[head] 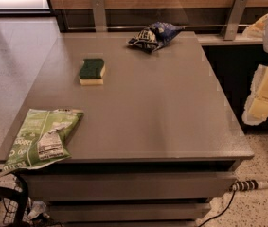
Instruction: Move blue chip bag near green jalapeno chip bag
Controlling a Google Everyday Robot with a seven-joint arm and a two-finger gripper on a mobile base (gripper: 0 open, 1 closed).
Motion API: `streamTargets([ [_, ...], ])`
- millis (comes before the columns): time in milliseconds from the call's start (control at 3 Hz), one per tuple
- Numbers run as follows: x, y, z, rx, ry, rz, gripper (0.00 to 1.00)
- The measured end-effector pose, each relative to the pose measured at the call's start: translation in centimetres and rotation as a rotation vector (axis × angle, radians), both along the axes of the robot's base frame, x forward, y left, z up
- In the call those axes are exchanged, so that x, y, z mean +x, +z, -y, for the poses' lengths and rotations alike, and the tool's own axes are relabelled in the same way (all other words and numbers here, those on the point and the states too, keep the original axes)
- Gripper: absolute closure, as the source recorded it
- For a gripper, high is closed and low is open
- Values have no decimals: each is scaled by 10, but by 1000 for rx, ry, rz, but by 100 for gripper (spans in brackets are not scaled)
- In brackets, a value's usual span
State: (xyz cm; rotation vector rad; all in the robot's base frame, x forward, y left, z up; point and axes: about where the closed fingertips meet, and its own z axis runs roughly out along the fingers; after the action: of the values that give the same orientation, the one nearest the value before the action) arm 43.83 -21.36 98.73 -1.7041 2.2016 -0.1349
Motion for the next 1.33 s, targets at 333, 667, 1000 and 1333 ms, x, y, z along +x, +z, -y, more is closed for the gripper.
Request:
streamTargets([
  [333,0,0,0,0,0,0,0],
  [667,16,9,0,-5,4,32,0],
  [1000,75,29,-4,-18,3,125,0],
  [1333,148,40,-12,-34,-32,241,0],
])
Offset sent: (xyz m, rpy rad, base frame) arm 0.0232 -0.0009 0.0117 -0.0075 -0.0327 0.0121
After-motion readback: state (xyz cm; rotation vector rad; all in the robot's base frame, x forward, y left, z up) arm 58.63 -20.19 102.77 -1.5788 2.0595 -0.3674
